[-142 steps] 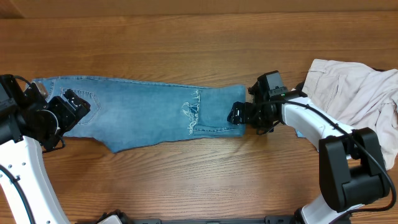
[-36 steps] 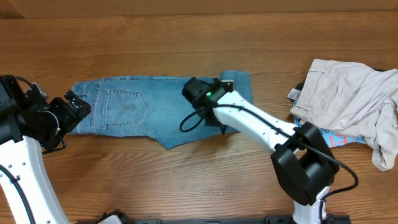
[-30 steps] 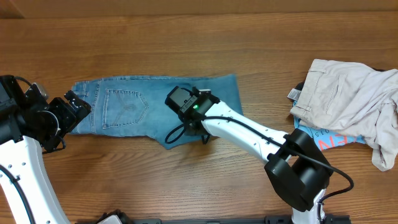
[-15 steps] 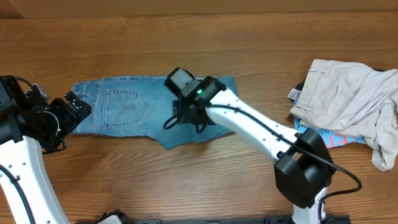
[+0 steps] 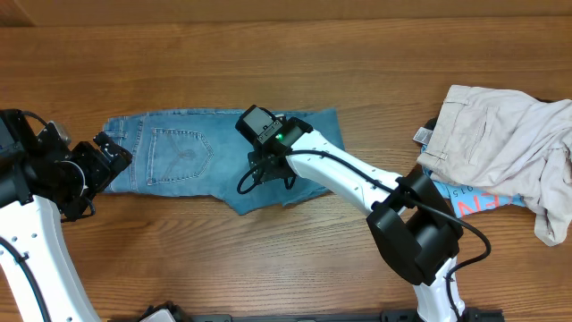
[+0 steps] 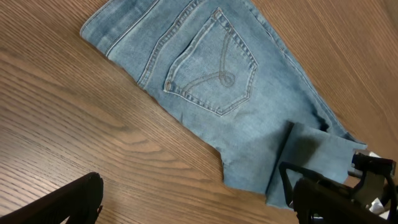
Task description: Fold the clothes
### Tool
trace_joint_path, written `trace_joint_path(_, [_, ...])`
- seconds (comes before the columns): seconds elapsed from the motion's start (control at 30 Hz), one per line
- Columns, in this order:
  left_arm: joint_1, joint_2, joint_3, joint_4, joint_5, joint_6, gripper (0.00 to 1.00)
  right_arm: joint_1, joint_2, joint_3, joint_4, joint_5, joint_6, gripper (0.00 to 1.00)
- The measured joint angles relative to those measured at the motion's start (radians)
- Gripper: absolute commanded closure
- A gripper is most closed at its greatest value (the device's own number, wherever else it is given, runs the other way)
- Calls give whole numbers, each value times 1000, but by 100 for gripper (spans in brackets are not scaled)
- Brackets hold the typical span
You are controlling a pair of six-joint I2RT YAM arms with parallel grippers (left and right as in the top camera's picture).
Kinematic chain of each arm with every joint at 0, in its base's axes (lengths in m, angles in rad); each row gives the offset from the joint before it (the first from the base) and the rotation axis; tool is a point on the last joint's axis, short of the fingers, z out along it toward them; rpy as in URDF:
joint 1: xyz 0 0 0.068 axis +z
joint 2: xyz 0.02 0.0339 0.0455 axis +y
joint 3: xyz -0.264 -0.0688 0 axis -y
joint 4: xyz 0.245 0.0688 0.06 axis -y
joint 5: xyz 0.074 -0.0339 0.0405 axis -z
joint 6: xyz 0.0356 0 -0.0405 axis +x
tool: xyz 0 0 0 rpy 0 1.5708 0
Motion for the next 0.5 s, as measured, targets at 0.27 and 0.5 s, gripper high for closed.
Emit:
trace_joint_path(0.27, [0, 0, 0, 0, 0, 0, 0, 0, 61, 0, 46, 48, 2, 85])
trace_joint_path(0.5, [0, 0, 0, 1, 0, 0, 0, 2, 64, 28, 49, 79, 78, 96])
